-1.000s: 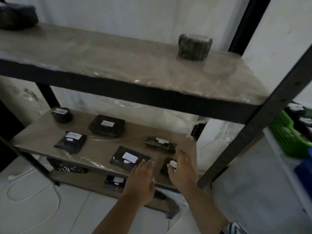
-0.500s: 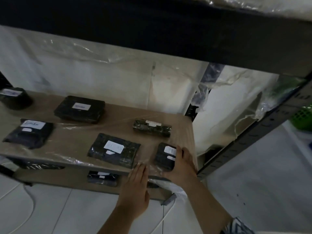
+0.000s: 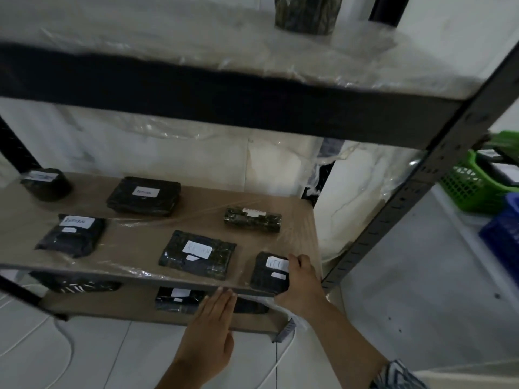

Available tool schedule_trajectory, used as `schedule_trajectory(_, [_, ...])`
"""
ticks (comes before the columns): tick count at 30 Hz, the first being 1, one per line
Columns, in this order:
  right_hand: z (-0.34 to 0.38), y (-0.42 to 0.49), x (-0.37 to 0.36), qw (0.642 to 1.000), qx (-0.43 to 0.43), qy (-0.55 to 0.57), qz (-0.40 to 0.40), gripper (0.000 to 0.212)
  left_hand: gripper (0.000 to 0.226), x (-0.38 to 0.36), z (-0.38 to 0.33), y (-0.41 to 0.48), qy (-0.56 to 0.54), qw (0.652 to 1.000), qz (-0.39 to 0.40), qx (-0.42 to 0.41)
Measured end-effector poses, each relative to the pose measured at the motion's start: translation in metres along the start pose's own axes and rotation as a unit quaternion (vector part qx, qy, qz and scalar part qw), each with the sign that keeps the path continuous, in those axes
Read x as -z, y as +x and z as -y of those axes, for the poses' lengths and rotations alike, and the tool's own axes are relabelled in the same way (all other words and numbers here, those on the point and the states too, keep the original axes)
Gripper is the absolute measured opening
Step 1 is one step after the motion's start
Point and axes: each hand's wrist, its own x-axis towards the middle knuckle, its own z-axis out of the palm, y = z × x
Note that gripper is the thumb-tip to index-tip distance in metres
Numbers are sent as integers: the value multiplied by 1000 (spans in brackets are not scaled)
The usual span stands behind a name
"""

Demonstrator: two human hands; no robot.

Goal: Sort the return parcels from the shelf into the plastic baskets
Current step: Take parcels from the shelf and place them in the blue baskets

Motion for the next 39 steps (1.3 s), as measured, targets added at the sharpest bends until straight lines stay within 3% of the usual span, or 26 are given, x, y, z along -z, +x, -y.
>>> schedule_trajectory(8, [26, -92, 77, 997, 29, 64, -18, 97, 67, 77, -18, -56, 35, 998, -35, -37])
schedule_trajectory(14, [19, -179, 138, 997, 20, 64, -40, 95, 63, 152, -81, -77, 41, 986, -112, -114])
schedule_trajectory(17, [3, -217, 174, 997, -8, 60, -56, 94, 64, 175, -117, -79, 36, 985, -102, -136])
schedule_trajectory(27, [-126, -307, 285, 978, -91, 67, -174, 88, 58, 212, -275, -35, 28, 957, -127, -259])
schedule_trajectory(39, [-338, -385, 393, 953, -170, 76, -238, 92, 58, 208, -525, 54, -59, 937, -150, -310])
